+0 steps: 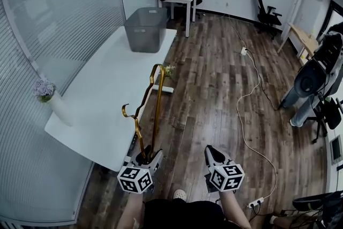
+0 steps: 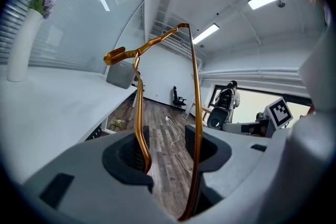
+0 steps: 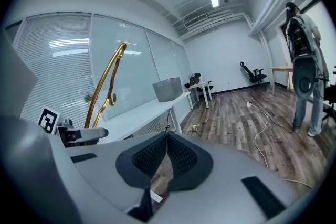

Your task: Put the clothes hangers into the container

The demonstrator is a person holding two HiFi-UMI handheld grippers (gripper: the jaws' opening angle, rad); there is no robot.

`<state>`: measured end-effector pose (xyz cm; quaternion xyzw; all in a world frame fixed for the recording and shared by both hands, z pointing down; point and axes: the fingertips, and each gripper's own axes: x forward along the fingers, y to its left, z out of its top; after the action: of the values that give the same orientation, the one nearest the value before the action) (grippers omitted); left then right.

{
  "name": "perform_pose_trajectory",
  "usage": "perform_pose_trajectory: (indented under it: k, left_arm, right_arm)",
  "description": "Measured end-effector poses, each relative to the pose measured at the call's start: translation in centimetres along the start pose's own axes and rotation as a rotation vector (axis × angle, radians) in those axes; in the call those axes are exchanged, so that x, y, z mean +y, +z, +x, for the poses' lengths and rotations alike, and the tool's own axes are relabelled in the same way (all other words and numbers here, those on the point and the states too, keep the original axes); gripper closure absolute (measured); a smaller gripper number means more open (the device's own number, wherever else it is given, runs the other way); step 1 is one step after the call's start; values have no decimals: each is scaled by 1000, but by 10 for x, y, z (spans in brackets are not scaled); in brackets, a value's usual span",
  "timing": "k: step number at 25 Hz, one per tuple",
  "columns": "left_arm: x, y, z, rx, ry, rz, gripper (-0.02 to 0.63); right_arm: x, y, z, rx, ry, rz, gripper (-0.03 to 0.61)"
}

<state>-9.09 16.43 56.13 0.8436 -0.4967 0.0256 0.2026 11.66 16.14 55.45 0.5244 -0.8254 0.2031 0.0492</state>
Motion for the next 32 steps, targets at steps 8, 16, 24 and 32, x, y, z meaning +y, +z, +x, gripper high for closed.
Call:
perform_pose_trajectory:
  k: [8,16,24,32]
  left_arm:
    - [-9,5,-5,-18,9,11,394]
    - [-1,-3,6,6,16,-1,393]
    - [2,18,51,27,-5,9,393]
    - [17,37,117,36,-28,-7,393]
  right_arm:
    - [-10,11,-17,-39,-11,-4,549]
    - [-18,2,-11,-16,-23,6,549]
    - [-36,19,23,-1,-13,25,549]
    - [-75,41,70,11,-30,31,549]
